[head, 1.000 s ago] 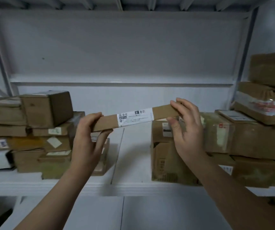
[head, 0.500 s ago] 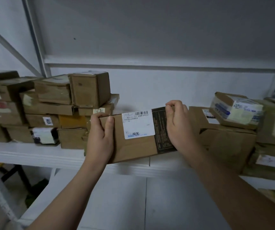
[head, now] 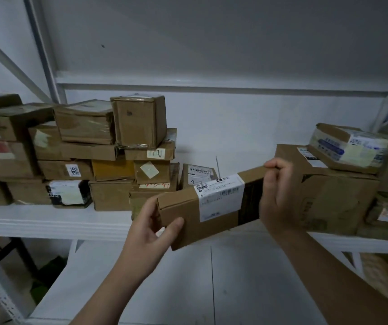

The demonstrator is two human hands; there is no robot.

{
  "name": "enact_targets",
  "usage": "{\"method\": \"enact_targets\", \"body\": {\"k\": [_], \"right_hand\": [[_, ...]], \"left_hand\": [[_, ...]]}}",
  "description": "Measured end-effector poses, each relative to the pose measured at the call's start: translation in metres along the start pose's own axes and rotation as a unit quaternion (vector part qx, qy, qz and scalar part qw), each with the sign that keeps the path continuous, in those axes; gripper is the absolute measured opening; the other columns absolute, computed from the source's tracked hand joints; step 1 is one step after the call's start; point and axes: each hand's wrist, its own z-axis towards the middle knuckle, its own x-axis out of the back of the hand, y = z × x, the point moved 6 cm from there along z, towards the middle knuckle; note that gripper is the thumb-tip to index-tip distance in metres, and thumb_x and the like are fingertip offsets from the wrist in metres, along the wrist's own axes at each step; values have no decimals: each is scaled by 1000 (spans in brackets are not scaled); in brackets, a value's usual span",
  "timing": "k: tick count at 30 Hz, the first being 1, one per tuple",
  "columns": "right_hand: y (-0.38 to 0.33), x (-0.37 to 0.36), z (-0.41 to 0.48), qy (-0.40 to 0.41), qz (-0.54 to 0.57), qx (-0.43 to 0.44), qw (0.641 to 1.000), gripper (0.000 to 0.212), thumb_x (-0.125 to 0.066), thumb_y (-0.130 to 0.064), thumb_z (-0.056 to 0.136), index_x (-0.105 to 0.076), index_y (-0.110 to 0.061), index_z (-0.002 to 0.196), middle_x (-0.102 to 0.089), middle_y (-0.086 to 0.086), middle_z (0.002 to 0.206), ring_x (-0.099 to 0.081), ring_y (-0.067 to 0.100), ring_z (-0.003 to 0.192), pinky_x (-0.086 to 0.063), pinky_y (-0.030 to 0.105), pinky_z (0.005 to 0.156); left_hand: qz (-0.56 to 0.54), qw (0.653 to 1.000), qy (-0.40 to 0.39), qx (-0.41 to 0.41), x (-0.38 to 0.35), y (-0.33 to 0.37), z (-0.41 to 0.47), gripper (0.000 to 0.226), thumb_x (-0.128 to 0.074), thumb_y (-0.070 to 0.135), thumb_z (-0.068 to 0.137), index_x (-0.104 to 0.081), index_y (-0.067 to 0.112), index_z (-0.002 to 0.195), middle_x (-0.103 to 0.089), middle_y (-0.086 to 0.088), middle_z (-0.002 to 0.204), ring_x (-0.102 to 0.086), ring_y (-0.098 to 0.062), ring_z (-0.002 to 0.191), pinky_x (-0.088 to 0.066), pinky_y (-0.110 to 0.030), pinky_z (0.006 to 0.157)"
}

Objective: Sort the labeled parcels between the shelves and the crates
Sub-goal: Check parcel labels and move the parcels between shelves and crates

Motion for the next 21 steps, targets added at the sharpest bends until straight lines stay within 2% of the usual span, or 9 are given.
{"method": "enact_targets", "body": {"k": [3,6,8,9,11,13,15,18,21], "right_hand": [[5,-7,-5,-5,23,-55,998,37,-33,-22,96,-45,7,116,-47,-8,102,-46,-13,91,-34,4,81],[5,-13,-3,13,49,-132,990,43,-35,-24,96,-39,-7,135,-51,11,123,-50,7,111,-40,16,95],[7,-20,-4,0,126,-202,971,48,-40,-32,94,-34,-21,140,-49,11,134,-51,15,120,-44,29,100],[8,-25,-6,-14,173,-238,956,49,-44,-35,93,-34,-27,140,-52,4,133,-55,11,118,-48,30,96],[14,-36,-14,-62,216,-310,924,51,-53,-39,89,-36,-34,137,-57,-10,125,-62,-1,103,-54,25,84],[22,-49,-27,-119,218,-379,892,55,-58,-43,83,-41,-36,135,-60,-10,124,-63,3,105,-54,32,88],[30,-58,-35,-137,199,-412,879,45,-60,-32,88,-46,-33,131,-63,-6,122,-63,7,106,-53,33,90],[41,-62,-30,-103,197,-428,876,35,-54,-11,93,-50,-25,125,-68,-8,99,-66,1,86,-54,19,73],[48,-67,-18,-97,153,-401,898,30,-52,-7,93,-55,-22,118,-65,-14,90,-64,-4,80,-51,14,73]], "left_hand": [[71,994,-8,-82,-4,15,4,34,-67,34,84,-53,36,115,-60,31,111,-57,6,104,-48,-7,77],[211,951,-44,-221,-19,38,8,47,-60,26,82,-47,37,126,-48,37,127,-48,12,115,-41,-4,86],[270,915,-55,-295,-27,43,13,54,-58,19,81,-46,27,132,-46,26,135,-44,4,125,-40,-14,97],[301,894,-56,-327,-32,42,15,51,-58,16,81,-47,21,130,-48,16,136,-46,-4,127,-40,-22,101],[381,846,-51,-369,-42,38,20,41,-57,15,84,-52,17,125,-55,2,133,-53,-18,122,-41,-34,99],[459,803,-42,-378,-53,29,29,35,-59,14,86,-63,16,120,-62,-3,126,-60,-26,114,-44,-39,91],[515,775,-45,-364,-62,19,38,33,-58,13,85,-67,16,117,-65,-4,121,-63,-27,108,-46,-39,85],[567,750,-78,-332,-71,8,49,41,-44,14,85,-65,19,119,-65,-5,118,-63,-27,105,-47,-39,84],[606,732,-111,-291,-73,-3,58,51,-36,10,81,-60,16,125,-64,-10,117,-62,-30,101,-47,-42,88]]}}
